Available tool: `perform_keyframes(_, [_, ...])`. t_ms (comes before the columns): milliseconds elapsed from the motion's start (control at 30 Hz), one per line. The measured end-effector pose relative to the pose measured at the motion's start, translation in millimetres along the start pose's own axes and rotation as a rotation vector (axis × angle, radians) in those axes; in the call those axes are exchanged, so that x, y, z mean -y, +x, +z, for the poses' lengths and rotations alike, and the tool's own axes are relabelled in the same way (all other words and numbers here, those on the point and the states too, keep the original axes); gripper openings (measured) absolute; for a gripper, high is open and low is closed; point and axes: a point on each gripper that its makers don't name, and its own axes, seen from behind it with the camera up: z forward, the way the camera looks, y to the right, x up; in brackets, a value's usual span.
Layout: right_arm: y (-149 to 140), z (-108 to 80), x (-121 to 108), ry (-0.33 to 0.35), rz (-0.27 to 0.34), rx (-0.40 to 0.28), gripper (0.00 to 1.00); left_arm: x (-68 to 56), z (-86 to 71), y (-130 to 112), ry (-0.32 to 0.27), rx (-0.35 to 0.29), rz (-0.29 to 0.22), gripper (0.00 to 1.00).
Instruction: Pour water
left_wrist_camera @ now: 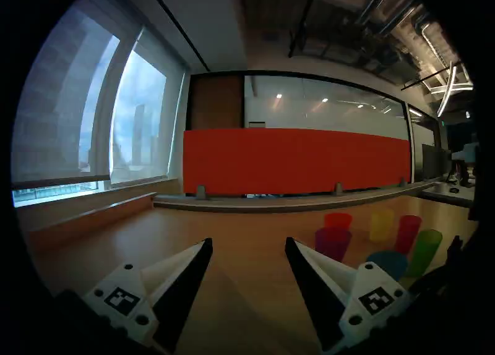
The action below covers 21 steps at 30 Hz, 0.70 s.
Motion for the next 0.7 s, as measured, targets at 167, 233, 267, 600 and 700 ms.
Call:
perform_keyframes(167, [-0.3,-0.3,-1.9,-0.002,0.001,0.001,0.99,-0.7,-0.8,-0.4,0.000,0.001,0.003,0.87])
perform_keyframes(233, [-0.3,-0.9,-2.8,-0.003,0.001,0.000,0.99,-1.0,-1.1,-0.4,0.000,0.001,0.004,0.87])
perform_keyframes(267, [-0.2,-1.3,-3.3,-0.003,0.002,0.000,0.99,-1.1,-1.3,-0.5,0.000,0.001,0.004,0.87])
perform_keyframes(600, [0.7,-6.4,-5.5,0.002,-0.002,-0.012,0.99,-1.3,-1.9,-1.2,-0.001,0.003,0.004,0.87])
perform_keyframes(700, [2.9,-8.3,-6.2,0.000,-0.018,-0.031,1.00,-0.9,-2.1,-0.9,0.000,0.002,0.005,0.87])
